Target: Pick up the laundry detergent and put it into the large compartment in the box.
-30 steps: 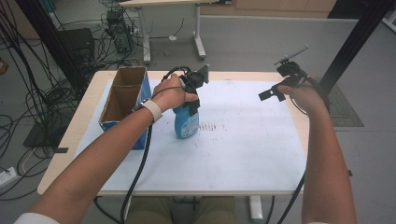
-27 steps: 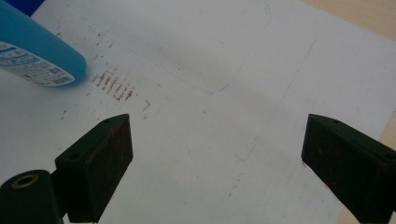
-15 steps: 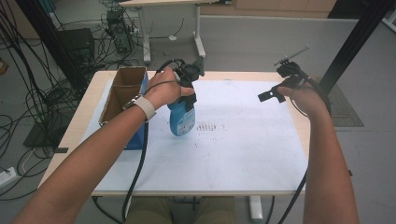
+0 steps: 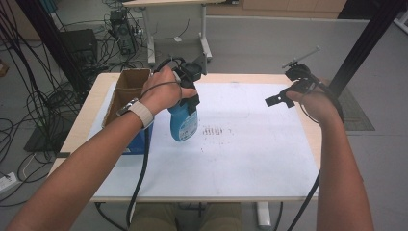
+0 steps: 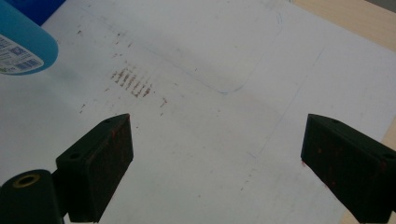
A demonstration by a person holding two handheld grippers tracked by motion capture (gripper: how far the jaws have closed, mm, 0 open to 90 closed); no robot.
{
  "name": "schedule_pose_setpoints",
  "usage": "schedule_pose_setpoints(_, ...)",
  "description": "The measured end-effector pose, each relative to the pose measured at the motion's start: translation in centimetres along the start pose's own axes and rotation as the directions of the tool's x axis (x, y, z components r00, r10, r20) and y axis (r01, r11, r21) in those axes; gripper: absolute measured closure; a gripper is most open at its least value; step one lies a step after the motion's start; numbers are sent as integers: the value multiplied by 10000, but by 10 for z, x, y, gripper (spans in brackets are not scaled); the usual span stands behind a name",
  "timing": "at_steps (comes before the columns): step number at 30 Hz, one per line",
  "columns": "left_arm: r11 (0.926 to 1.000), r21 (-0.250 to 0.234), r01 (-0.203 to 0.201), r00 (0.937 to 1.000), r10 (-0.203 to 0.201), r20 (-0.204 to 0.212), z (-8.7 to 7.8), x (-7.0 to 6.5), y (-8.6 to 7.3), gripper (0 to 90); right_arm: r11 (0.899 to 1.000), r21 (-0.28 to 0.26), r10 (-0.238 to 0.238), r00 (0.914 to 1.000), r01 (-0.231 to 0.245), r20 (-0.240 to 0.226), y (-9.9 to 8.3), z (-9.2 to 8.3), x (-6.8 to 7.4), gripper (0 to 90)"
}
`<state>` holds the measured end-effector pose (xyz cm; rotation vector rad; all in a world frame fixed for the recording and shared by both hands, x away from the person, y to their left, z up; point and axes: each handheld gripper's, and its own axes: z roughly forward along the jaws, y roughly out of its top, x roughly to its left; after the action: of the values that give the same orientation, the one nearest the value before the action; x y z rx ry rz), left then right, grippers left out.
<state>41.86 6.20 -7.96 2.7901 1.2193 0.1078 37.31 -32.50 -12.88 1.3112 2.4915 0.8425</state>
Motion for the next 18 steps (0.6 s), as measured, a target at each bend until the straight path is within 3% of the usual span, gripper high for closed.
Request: schedule_pose_setpoints(18, 9958, -140, 906, 9958, -908, -139, -29, -2, -18, 384, 9998, -139, -140, 9999, 139, -44, -10, -5, 10, 90)
